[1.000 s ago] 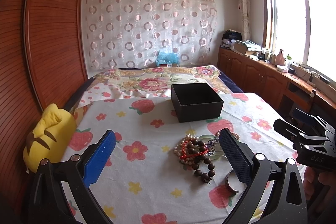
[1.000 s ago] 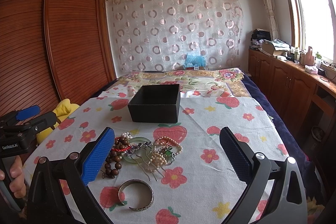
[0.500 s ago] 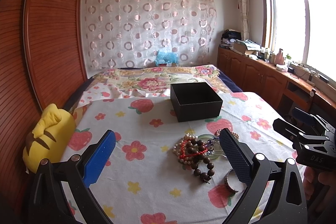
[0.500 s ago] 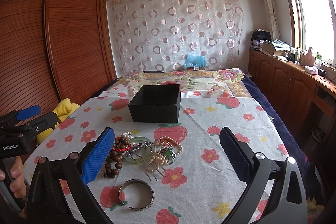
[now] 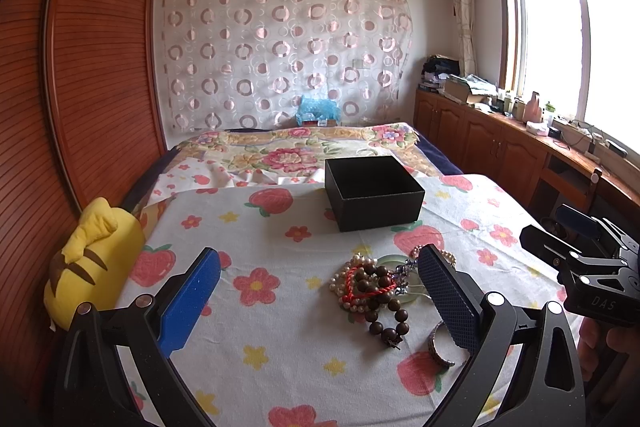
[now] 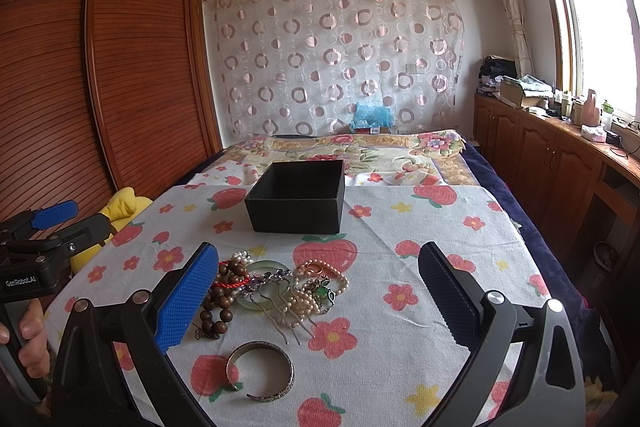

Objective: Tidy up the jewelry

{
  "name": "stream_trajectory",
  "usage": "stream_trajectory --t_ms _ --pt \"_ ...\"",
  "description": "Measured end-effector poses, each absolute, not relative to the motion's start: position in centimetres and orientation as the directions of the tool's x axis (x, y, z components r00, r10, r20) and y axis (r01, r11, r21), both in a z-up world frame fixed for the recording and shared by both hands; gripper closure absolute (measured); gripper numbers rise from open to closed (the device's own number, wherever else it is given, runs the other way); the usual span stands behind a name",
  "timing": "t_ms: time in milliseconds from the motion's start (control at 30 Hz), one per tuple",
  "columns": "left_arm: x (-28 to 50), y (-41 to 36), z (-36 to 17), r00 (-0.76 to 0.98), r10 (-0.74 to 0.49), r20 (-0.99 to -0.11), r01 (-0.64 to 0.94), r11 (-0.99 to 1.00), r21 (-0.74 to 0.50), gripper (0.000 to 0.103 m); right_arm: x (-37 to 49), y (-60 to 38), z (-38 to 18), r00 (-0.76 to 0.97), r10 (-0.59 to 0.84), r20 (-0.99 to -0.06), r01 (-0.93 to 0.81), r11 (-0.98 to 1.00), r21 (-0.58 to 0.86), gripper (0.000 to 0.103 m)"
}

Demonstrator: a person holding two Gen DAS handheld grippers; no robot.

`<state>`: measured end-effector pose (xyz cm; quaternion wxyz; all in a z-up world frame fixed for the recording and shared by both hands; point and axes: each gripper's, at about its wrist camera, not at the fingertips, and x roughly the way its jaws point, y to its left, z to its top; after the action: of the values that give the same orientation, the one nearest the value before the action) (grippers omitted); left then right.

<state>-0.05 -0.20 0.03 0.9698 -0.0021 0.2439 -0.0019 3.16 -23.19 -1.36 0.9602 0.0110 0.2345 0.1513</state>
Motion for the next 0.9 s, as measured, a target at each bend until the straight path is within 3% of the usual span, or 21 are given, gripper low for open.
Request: stream_trajectory --t_ms 900 --pt "-0.08 -0.42 0.0 0.881 -0.004 -0.473 0.003 1.0 -0.003 0.008 3.17 -23.47 -1.53 0.843 0.296 -0.448 -0.286 0.954 0.092 0.003"
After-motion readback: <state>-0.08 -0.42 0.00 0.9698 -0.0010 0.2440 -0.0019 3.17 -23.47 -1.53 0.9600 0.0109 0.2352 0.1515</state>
